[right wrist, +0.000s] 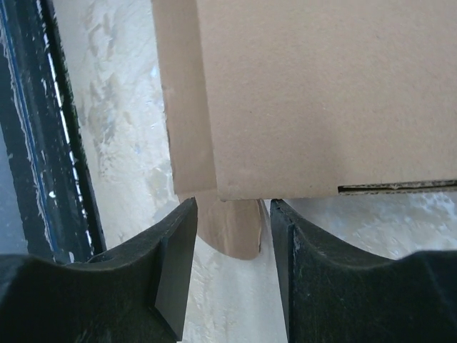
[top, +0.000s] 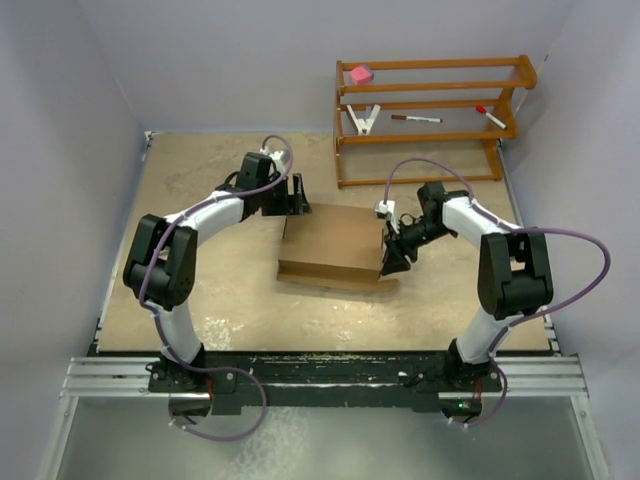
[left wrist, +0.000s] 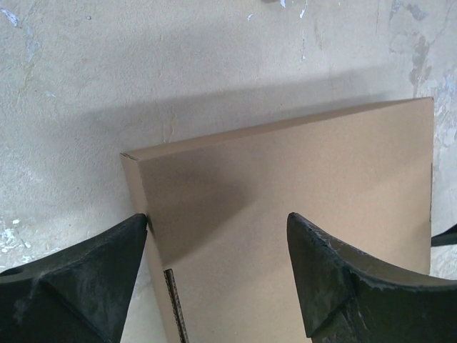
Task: Fold the paper box
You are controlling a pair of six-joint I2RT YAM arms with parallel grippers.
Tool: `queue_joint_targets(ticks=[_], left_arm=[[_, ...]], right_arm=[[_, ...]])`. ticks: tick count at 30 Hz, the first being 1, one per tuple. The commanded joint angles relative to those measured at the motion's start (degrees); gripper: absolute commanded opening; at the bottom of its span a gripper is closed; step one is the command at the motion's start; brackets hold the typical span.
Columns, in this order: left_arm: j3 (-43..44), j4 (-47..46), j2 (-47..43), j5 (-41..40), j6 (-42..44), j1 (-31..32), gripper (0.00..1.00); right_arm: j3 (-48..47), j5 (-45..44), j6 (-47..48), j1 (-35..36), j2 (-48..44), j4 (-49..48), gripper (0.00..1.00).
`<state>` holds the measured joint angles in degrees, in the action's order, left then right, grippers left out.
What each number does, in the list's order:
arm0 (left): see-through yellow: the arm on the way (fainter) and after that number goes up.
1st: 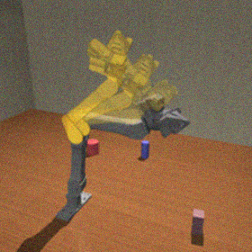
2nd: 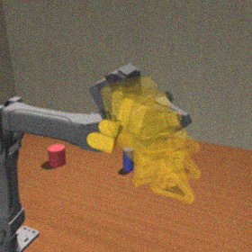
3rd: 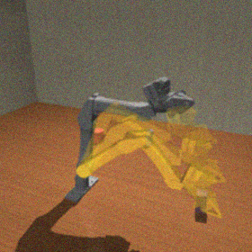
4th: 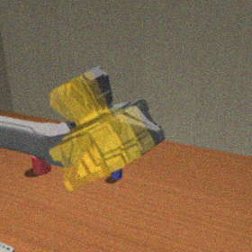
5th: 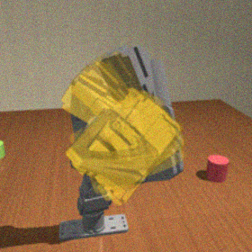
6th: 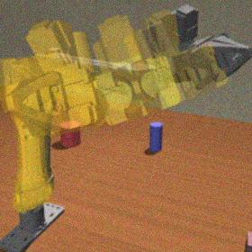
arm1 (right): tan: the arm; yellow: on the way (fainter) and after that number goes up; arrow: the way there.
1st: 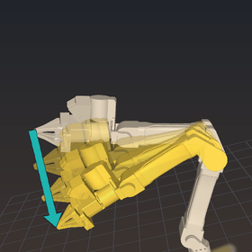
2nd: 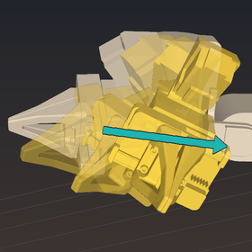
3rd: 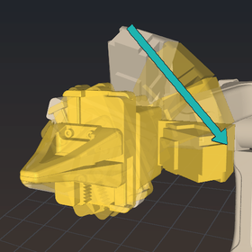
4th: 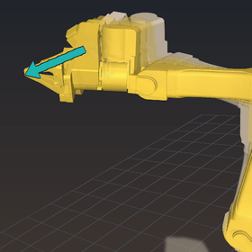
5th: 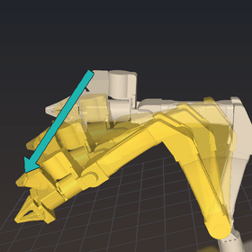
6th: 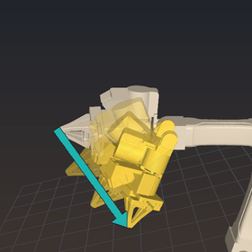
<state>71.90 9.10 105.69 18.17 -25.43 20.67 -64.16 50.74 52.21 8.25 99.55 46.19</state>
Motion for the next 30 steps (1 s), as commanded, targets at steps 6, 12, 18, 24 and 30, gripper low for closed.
queue_joint_targets(ticks=[6,12,18,24,30], left_arm=[[5.9,-0.6,1.8,8.9,4.0,-0.8,0.82],[10.5,-2.0,7.0,16.0,3.3,-0.4,0.82],[16.0,-3.5,10.0,19.7,3.4,0.5,0.82],[17.4,-8.5,4.4,15.3,4.6,0.7,0.84],[6.8,-7.6,-11.0,6.3,3.2,0.6,0.78]], right_arm=[[1.5,-2.8,3.3,7.5,-6.8,-1.9,0.54],[1.5,-4.0,3.8,11.2,-9.3,-3.3,0.55],[0.9,-0.5,13.4,11.7,-14.7,4.1,0.55],[5.8,1.6,23.9,11.6,-27.4,-2.2,0.66],[7.8,2.6,11.4,11.6,-29.8,-14.9,0.66]])
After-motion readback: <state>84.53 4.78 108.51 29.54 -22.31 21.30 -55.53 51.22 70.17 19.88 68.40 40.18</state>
